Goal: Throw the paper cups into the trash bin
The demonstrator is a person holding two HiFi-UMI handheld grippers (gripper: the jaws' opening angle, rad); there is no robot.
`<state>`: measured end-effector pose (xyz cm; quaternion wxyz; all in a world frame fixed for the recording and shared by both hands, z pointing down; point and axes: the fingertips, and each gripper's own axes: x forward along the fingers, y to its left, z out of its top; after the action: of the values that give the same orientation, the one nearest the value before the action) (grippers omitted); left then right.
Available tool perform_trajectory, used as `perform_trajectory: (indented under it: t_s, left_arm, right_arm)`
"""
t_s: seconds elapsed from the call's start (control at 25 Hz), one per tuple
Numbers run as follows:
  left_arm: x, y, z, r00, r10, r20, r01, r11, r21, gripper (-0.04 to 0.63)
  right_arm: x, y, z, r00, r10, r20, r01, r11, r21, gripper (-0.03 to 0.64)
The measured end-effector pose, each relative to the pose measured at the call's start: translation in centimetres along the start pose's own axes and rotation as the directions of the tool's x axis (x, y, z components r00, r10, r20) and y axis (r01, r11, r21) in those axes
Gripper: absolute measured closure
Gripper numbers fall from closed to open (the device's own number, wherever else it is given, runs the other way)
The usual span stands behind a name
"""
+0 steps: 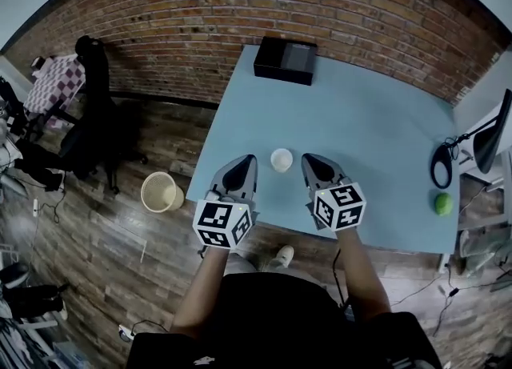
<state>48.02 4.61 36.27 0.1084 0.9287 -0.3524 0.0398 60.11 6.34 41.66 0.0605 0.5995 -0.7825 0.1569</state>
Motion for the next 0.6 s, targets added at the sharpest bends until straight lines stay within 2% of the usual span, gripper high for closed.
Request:
perform_trajectory:
  t_s: [0.2,0.36,0.6]
  left_arm:
    - [0.0,0.9,0.1,0.999,0.036,-0.009,-0.036,0.999,-0.005,0.592]
    - [-0.3,1.8,0.0,0.999,0.047,-0.013,-0.047,0.999,-0.002,0.592]
    - [-0.1,3.8,-0.4,0.999,0.044,-0.026,-0.045,0.999,-0.015,0.592]
  right_arm:
    - [2.1,-0.5,-2.5,0.997,0.019,-0.079,-0.020,1.000,-0.011,0.605]
    - [4.2,-0.1,-5.0,0.987,0.038,-0.158,-0.044,0.998,-0.035,0.518]
    - [7.1,0.5,-8.2,0.968,0.013,-0.249,-0.037,0.995,-0.093,0.386]
